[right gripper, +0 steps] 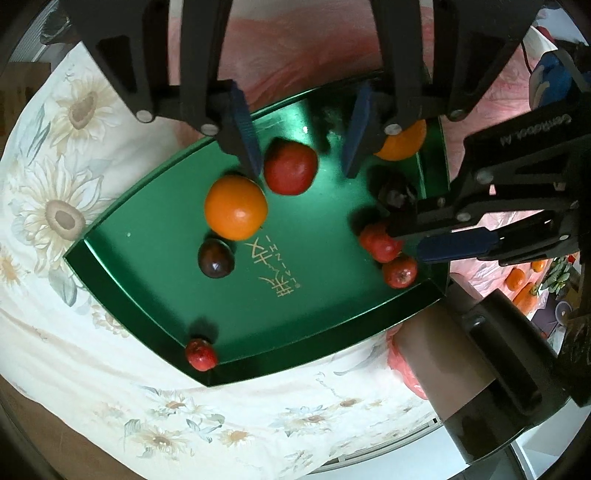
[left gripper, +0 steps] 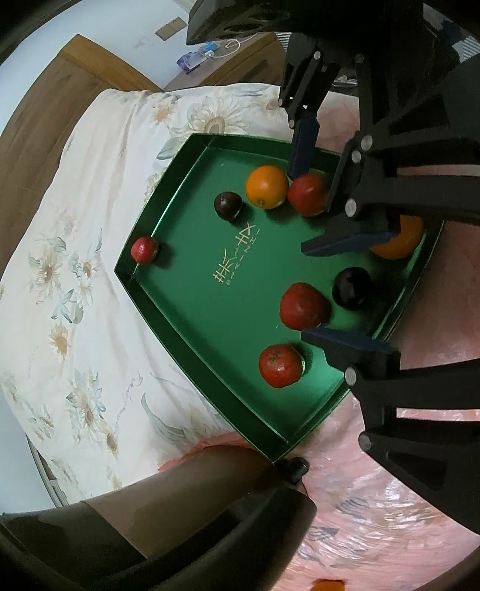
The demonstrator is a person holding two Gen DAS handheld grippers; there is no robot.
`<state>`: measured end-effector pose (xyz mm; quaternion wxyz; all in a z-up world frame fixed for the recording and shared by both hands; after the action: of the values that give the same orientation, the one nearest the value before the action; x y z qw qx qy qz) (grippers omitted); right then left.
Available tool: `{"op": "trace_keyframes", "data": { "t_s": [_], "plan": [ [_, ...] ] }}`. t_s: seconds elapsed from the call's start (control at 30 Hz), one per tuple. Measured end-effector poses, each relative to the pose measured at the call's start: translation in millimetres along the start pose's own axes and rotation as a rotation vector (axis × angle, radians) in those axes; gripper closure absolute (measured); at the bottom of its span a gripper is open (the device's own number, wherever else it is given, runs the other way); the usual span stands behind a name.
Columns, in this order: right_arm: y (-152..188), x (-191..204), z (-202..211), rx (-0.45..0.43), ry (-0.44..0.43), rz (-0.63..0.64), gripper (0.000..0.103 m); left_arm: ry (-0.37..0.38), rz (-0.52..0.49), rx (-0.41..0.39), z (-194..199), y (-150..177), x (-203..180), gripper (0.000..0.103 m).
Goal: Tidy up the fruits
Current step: 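Lower the fruits into the box and open the left tool while the right tool opens, then move both open tools back from the box toward the oranges on the sheet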
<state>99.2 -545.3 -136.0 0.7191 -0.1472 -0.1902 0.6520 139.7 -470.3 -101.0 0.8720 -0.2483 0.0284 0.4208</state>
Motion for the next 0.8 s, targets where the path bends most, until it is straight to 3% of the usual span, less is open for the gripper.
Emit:
{"op": "trace_keyframes", "data": {
  "t_s": [0.5,0.6,0.8],
  "plan": [
    [-2,10,24,-0.023,0.016,-0.008,0.023,0.004,0.020,-0.057,49,10,8,0.053],
    [-3,14,27,-0.030,0.019,-0.020,0.012,-0.007,0.035,-0.066,58,13,18,0.051],
    [-7,31,34,-0.040,0.007,-0.010,0.003,-0.042,0.084,-0.090,76,18,45,0.049]
  ]
}}
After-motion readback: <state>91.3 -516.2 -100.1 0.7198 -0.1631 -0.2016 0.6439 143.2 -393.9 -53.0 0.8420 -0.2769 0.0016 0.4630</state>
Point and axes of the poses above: each gripper's, at about its wrist camera, not at the fingertips, and z roughly against the way its jaws point, x to its left, y to its underside, the point moved 5 cm from there along -z, roughly the way its jaws point, and after that the axes turned 14 degrees about z, right-handed, at the moved point
